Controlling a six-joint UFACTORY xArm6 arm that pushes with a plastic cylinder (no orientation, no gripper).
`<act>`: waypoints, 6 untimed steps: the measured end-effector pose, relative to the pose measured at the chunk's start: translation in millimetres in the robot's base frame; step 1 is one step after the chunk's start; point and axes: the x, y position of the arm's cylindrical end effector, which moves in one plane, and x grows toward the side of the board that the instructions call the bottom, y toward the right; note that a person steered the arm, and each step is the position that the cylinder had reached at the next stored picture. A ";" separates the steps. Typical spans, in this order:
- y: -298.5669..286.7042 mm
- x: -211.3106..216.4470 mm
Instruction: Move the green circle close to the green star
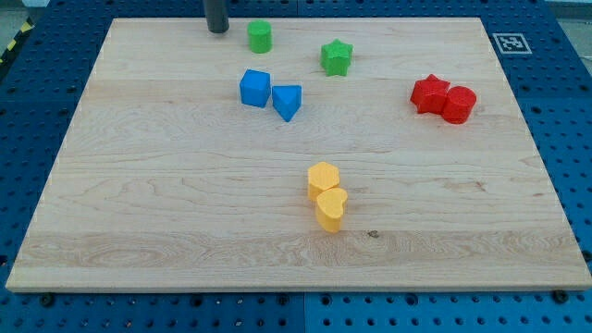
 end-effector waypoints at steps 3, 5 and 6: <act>55.3 32.7; 98.5 43.3; 98.4 46.7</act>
